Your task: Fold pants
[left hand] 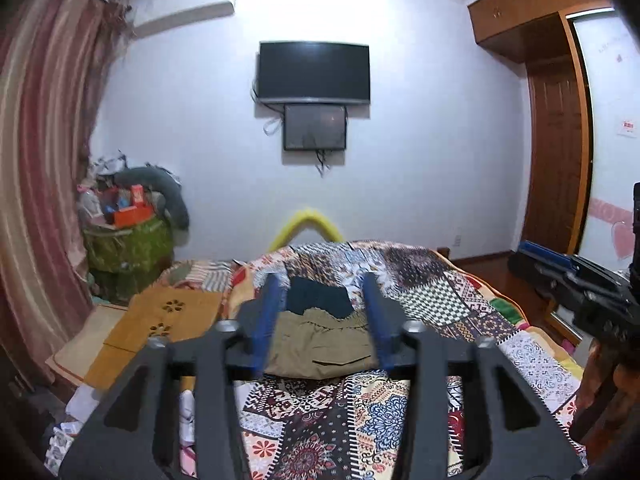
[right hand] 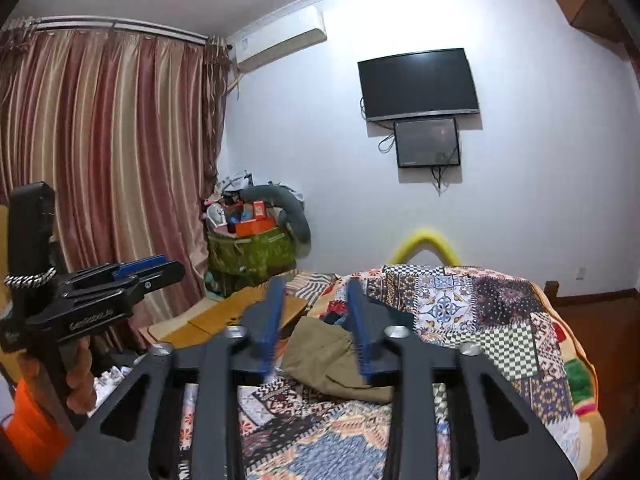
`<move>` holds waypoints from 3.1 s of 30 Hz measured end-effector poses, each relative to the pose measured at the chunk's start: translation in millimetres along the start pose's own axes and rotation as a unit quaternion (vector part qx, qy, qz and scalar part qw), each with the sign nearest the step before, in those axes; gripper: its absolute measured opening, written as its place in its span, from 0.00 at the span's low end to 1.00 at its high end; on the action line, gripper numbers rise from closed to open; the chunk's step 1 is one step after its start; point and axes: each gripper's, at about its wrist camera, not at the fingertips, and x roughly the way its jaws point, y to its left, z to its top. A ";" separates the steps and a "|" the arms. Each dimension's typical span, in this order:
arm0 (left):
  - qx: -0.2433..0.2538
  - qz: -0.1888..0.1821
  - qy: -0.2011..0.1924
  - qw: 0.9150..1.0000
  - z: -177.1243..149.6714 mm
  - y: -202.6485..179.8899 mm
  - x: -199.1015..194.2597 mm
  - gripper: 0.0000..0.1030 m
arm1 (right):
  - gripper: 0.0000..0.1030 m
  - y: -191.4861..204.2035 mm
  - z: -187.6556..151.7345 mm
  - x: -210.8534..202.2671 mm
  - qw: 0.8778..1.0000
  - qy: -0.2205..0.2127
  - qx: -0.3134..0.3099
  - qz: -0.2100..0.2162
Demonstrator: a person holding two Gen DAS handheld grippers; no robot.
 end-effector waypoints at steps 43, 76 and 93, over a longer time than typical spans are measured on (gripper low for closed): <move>-0.015 -0.007 -0.001 1.000 -20.3 -9.9 -35.4 1.00 | 1.00 10.4 -18.3 -38.1 0.997 0.002 0.005 -0.072; -0.002 -0.041 0.005 0.999 -21.8 -13.9 -30.1 1.00 | 1.00 8.1 -15.9 -43.9 0.996 0.002 0.009 -0.086; -0.003 -0.048 0.010 0.999 -20.9 -13.0 -25.7 1.00 | 1.00 6.6 -16.6 -42.2 0.996 0.008 0.008 -0.090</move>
